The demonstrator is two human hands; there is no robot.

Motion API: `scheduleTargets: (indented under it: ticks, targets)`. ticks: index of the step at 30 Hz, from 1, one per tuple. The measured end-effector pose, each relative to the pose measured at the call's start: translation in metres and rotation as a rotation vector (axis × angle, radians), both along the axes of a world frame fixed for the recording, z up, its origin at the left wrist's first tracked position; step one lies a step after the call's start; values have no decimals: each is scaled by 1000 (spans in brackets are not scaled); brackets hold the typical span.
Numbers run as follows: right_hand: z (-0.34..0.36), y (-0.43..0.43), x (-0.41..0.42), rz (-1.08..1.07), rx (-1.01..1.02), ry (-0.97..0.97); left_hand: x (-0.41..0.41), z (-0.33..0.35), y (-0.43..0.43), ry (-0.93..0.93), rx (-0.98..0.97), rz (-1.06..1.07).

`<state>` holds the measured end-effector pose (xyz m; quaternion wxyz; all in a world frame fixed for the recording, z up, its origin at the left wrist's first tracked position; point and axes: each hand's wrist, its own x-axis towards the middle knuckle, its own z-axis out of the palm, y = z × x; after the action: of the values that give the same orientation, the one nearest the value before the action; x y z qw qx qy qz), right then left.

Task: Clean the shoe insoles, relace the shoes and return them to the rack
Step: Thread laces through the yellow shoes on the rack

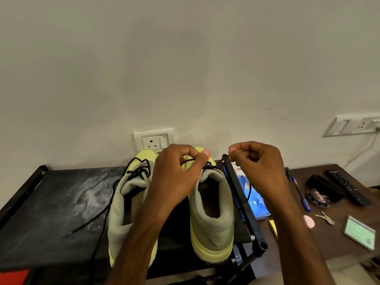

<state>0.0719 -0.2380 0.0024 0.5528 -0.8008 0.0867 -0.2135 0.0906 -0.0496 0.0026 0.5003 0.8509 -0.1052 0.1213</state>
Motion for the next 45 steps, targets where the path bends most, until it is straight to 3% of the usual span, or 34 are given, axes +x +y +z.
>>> scheduleTargets:
  ticks: [3, 5, 9, 18, 24, 29, 34, 37, 39, 41, 43, 45]
  targets:
    - [-1, 2, 0, -10, 226, 11, -2, -2, -8, 11, -86, -130]
    - [-2, 3, 1, 4, 261, 17, -2, -5, -12, 8, -79, -166]
    - [0, 12, 3, 42, 205, -8, 0, -5, -11, -32, -50, -230]
    - [8, 27, 7, 296, -148, -155, 4, -10, -11, -113, -55, -261]
    - [11, 14, 3, 273, -57, -121, 6, -13, -12, -132, -97, -170]
    - [8, -14, -1, 350, -190, 141, 7, -15, -10, -127, -133, -105]
    - [-4, -24, 0, 103, -537, 263, 7, -14, -11, -108, -176, -59]
    - [-4, -18, 2, 59, -541, 339, 8, -14, -11, -103, -183, -57]
    - [-3, -10, 6, -11, -458, 246, 7, -14, -10, -101, -179, -74]
    - [2, 3, 9, -51, -363, 24, 7, -14, -10, -117, -161, -93]
    - [10, 20, 12, 135, -296, -110, 7, -13, -9, -132, -146, -104]
    - [16, 33, 13, 318, -287, -102, 7, -13, -8, -137, -135, -96]
